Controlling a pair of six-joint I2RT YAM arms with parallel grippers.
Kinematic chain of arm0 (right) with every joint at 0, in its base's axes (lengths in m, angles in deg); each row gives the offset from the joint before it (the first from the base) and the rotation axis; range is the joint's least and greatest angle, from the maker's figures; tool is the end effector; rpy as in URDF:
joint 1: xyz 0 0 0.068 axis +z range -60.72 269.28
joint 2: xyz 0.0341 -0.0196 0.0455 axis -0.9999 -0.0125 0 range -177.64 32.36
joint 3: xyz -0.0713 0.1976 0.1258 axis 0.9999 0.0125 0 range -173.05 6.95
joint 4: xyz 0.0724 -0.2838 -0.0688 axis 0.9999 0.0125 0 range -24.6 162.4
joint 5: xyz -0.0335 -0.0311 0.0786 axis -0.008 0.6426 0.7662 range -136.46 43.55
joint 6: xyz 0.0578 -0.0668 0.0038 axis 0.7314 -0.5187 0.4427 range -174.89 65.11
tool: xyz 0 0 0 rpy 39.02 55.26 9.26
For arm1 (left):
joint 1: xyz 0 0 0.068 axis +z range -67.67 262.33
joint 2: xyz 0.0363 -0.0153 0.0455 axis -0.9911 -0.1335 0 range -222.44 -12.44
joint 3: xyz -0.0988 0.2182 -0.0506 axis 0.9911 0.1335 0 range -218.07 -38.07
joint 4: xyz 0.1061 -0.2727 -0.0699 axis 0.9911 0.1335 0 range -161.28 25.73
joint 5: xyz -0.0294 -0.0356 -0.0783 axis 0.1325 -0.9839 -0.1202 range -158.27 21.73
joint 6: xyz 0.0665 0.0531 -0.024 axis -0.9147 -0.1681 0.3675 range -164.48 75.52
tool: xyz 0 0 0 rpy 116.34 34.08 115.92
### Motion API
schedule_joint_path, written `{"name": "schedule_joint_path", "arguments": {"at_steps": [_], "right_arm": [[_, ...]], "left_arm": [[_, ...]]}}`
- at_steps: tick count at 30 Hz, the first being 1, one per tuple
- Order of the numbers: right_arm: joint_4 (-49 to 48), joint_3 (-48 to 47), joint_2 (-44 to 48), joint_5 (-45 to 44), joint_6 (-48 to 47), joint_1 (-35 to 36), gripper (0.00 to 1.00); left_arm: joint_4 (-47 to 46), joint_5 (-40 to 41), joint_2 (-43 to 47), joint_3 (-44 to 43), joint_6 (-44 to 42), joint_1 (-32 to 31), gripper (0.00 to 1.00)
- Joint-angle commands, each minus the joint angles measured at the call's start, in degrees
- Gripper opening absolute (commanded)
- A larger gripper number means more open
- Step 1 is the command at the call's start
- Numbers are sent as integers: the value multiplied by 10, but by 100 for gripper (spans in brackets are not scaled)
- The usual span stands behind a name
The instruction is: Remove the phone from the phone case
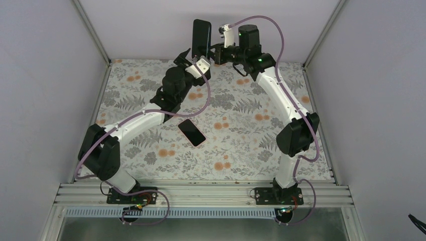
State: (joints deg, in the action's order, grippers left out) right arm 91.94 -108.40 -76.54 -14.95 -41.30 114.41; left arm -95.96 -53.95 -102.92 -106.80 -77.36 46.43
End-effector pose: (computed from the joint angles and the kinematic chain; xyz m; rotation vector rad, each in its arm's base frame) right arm 0.4414 0.2523 0.3792 -0.5797 1.9048 0.9726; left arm 0.3843 -0.2542 0.3056 0.6880 1.3587 0.1479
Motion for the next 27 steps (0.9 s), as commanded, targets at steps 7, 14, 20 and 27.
{"name": "schedule_joint_path", "arguments": {"at_steps": [7,14,20,27], "right_arm": [[-49,-1,28,14,7,5,3],[-50,1,33,16,8,5,3],[-50,7,39,20,7,4,3],[-55,14,39,28,10,4,3]], "left_arm": [[-23,-29,43,18,14,-3,99],[-10,-10,12,-5,-2,-2,100],[-31,6,19,5,9,-3,100],[-38,15,28,9,11,-1,100]]}}
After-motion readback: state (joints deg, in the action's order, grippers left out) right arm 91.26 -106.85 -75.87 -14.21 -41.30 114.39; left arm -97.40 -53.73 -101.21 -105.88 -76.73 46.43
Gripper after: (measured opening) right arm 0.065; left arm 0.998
